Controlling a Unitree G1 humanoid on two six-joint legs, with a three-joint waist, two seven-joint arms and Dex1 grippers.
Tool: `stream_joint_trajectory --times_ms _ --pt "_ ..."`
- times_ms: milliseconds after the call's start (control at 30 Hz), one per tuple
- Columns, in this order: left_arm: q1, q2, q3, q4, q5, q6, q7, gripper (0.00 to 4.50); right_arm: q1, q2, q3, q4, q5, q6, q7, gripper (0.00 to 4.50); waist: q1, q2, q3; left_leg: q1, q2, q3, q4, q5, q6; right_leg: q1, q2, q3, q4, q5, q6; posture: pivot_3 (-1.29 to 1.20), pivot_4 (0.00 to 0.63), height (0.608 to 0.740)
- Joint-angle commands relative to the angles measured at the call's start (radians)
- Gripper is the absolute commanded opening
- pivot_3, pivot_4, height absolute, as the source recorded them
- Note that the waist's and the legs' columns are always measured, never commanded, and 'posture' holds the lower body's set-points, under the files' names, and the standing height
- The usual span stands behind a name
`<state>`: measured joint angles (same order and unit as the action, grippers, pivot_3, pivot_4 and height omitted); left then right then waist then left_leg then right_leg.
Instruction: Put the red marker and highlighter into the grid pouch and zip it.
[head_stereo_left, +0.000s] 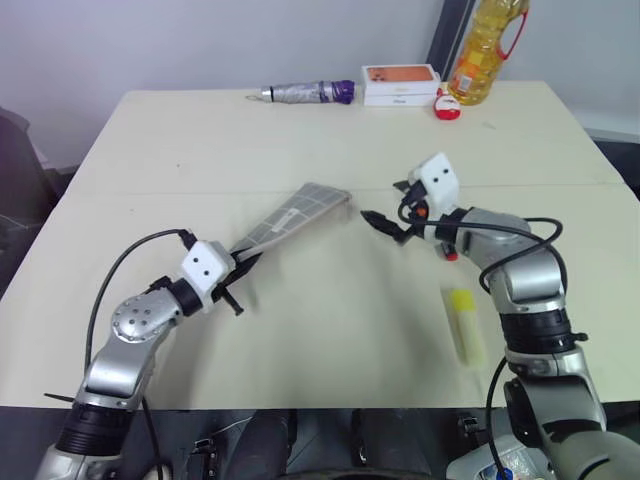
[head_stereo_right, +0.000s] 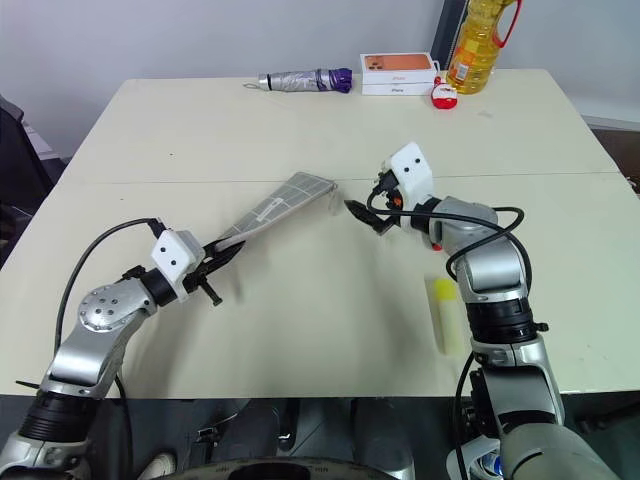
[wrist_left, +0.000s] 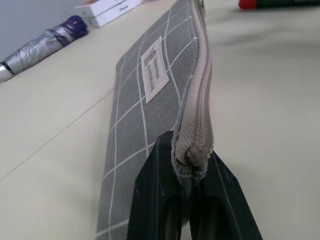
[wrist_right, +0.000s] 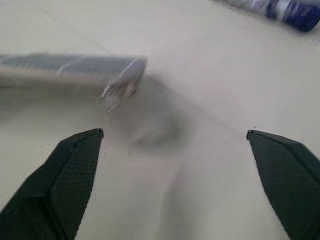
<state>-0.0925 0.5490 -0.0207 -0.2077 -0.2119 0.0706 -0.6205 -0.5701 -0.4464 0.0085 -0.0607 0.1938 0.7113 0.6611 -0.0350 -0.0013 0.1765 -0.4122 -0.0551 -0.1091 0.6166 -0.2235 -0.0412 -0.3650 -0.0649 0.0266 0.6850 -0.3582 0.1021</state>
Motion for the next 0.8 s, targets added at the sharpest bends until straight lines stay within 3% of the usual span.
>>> stream_joint_trajectory --times_ms 33,400,467,700,800 --pt "-0.006 -0.025 0.004 -0.071 -0.012 0.041 0.025 0.00 0.008 0.036 0.000 -0.082 0.041 0.029 -0.027 4.47 -0.001 0.000 0.000 0.000 0.000 0.000 0.000 0.000 0.000 0.000 0.000 0.000 0.000 0.000 0.000 0.00 0.150 0.740" --pt "0.001 -0.060 -0.010 -0.131 -0.004 0.095 0.014 0.00 -0.041 0.156 0.020 0.022 0.025 -0.018 -0.134 4.47 -0.005 0.000 0.000 0.000 0.000 0.000 0.000 0.000 -0.001 0.000 0.000 0.000 0.000 0.000 0.000 0.00 0.150 0.740" --pt "0.004 -0.059 -0.006 -0.135 -0.004 0.099 0.011 0.00 -0.053 0.160 0.022 0.040 0.026 -0.027 -0.137 3.66 -0.005 0.000 0.000 0.000 0.000 0.000 0.000 0.000 -0.001 0.000 0.001 0.000 0.000 0.000 0.000 0.00 0.150 0.740" --pt "0.012 -0.063 -0.001 -0.144 0.014 0.108 0.030 0.00 -0.051 0.153 0.075 0.007 0.023 -0.031 -0.111 0.03 -0.007 0.000 0.000 0.000 0.000 0.000 0.000 0.000 -0.001 0.000 0.000 0.000 0.000 0.000 0.000 0.00 0.150 0.740" --pt "0.005 -0.074 -0.012 -0.140 0.021 0.116 0.043 0.00 -0.015 0.119 0.172 -0.092 0.009 -0.024 -0.054 0.03 -0.006 0.000 0.000 0.000 0.000 0.000 0.000 0.000 -0.001 -0.001 0.000 0.000 0.000 0.000 0.000 0.00 0.150 0.740"
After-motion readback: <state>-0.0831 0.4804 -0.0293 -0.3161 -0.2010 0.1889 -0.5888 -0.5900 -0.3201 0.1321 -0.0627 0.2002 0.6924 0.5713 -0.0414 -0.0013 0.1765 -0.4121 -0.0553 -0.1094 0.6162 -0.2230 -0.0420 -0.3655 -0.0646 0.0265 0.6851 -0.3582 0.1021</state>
